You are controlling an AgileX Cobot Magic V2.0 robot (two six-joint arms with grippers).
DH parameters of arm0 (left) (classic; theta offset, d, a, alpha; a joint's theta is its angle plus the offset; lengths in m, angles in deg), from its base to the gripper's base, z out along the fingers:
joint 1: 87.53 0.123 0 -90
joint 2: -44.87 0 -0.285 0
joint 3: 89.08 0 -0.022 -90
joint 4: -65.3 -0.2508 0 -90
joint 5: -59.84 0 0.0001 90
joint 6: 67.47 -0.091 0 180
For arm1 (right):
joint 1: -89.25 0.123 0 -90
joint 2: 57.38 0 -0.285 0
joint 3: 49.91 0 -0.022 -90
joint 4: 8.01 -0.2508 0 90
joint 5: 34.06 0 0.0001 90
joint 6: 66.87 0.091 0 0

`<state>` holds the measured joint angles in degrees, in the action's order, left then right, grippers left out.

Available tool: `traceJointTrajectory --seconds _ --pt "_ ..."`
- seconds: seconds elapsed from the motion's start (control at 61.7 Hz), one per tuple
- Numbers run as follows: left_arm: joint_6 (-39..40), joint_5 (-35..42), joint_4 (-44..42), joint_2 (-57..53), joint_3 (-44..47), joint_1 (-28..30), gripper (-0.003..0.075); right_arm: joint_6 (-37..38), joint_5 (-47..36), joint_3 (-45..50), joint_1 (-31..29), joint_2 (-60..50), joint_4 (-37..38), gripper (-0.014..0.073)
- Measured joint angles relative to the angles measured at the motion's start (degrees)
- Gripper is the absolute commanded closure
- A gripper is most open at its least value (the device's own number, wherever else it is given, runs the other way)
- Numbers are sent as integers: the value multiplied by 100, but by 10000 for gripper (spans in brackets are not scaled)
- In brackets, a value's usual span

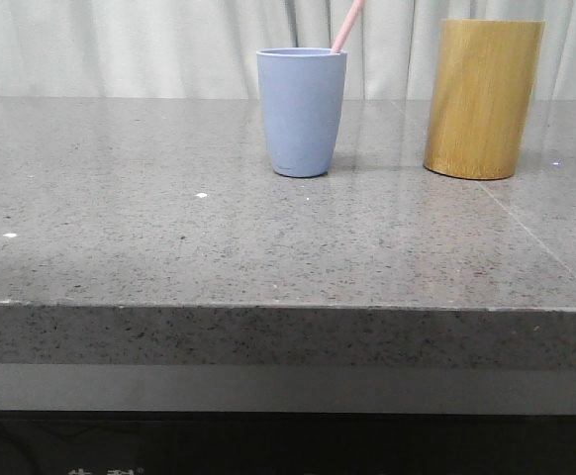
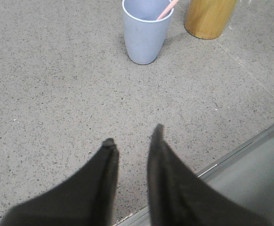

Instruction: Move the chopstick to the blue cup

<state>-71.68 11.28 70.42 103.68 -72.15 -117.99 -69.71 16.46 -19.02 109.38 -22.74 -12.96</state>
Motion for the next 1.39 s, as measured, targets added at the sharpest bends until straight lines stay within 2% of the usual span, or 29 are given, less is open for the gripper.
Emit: traceJointTrajectory --seconds 0.049,0.13,0.648,0.843,0.989,1.151,1.329,1.345,1.394 --pt "0 0 0 0 0 0 739 0 0 0 0 0 0 609" --pt "0 0 0 0 0 0 739 0 -10 0 0 0 0 716" --pt "0 0 0 0 0 0 739 0 -9 13 0 0 36 711" --pt "-28 382 -23 -303 361 134 739 0 -9 13 0 0 36 711" --pt "-75 1512 -153 -1188 1352 779 739 0 -9 17 0 0 36 711" --pt "-96 2999 -197 -2461 3026 1592 739 0 -9 17 0 0 36 711" --pt "-96 3979 -197 -3825 4659 2142 739 0 -9 17 0 0 36 711" --pt "-96 4031 -186 -3919 4761 2181 739 0 -9 17 0 0 36 660" --pt "-99 4166 -148 -4266 5172 2328 739 0 -9 17 0 0 36 660"
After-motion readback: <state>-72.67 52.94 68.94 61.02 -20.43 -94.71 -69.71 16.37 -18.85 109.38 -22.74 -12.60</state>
